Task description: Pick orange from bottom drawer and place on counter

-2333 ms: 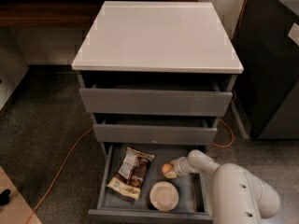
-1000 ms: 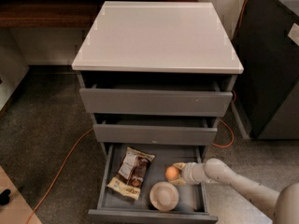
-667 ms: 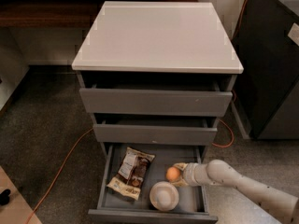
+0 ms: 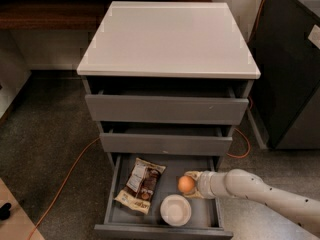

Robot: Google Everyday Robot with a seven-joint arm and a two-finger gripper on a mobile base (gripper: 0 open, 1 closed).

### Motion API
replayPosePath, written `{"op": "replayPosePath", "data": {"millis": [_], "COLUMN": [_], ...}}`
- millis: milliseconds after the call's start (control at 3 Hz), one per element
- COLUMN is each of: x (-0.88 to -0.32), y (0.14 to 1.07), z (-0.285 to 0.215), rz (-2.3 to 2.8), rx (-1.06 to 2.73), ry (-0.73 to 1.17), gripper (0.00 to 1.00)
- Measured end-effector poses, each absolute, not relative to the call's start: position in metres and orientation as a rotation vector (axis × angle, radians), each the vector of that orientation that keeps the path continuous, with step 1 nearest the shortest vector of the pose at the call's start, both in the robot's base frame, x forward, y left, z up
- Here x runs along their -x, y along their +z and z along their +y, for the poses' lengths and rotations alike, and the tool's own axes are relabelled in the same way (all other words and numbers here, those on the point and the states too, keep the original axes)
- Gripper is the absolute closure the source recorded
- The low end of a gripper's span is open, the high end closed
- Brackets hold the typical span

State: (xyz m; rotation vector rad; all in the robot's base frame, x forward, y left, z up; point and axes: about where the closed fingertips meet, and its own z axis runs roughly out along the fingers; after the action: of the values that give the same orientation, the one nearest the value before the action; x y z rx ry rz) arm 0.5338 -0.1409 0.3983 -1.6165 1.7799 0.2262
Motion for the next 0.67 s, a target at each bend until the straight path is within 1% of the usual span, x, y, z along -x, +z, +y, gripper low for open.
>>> {"op": "replayPosePath", "data": {"millis": [667], "x": [-0.535], "y": [0.41], "z": [-0.137], "rz": [1.78], "rx": [1.602], "ry": [0.244], "gripper": [1.0]}}
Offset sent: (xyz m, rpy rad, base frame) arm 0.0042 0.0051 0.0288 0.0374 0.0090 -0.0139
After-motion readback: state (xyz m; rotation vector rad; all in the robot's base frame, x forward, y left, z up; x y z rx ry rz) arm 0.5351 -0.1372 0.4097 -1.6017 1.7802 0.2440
